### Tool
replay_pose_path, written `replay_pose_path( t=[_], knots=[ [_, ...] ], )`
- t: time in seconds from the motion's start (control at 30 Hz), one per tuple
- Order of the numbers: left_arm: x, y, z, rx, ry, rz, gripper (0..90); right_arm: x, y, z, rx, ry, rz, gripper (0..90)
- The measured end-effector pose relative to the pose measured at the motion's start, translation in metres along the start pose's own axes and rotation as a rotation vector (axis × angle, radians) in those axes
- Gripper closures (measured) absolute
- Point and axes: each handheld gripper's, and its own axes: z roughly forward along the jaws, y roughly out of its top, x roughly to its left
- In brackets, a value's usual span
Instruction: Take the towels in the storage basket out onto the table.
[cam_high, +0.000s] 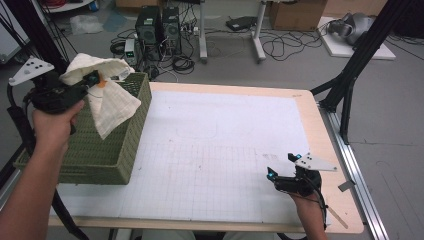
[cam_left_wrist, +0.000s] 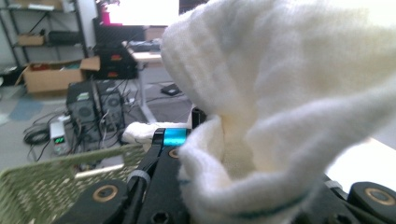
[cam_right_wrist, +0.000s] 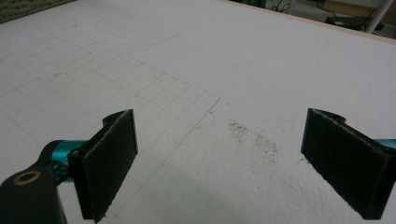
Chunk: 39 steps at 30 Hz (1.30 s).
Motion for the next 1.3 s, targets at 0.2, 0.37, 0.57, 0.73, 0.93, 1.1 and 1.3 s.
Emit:
replay_pose_path(
  t=[0.2,0.37,0.57,0.73,0.93,1.1,1.3],
  knots=[
    [-0.029,0.012,0.005,-0.036,-0.094,0.025,81.3,0.0,0.0,0.0,0.0,0.0,-0.002,10.0],
    [-0.046,0.01,0.013,-0.026,-0.154,0.033,81.3,0.0,0.0,0.0,0.0,0.002,-0.003,10.0],
    [-0.081,-0.001,0.034,0.031,-0.254,0.069,81.3,0.0,0.001,0.0,-0.001,0.002,-0.002,10.0],
    [-0.116,-0.019,0.051,0.078,-0.346,0.092,81.3,0.0,0.001,0.0,-0.003,0.002,-0.003,10.0],
    [-0.156,-0.032,0.066,0.108,-0.438,0.124,81.3,-0.001,0.001,-0.001,-0.005,0.001,-0.003,10.0],
    [-0.182,-0.044,0.078,0.136,-0.496,0.136,81.2,-0.001,0.001,-0.001,-0.006,0.003,-0.006,10.0],
    [-0.215,-0.078,0.096,0.191,-0.587,0.11,81.2,-0.002,0.001,-0.001,-0.006,0.001,0.001,10.0]
  ],
)
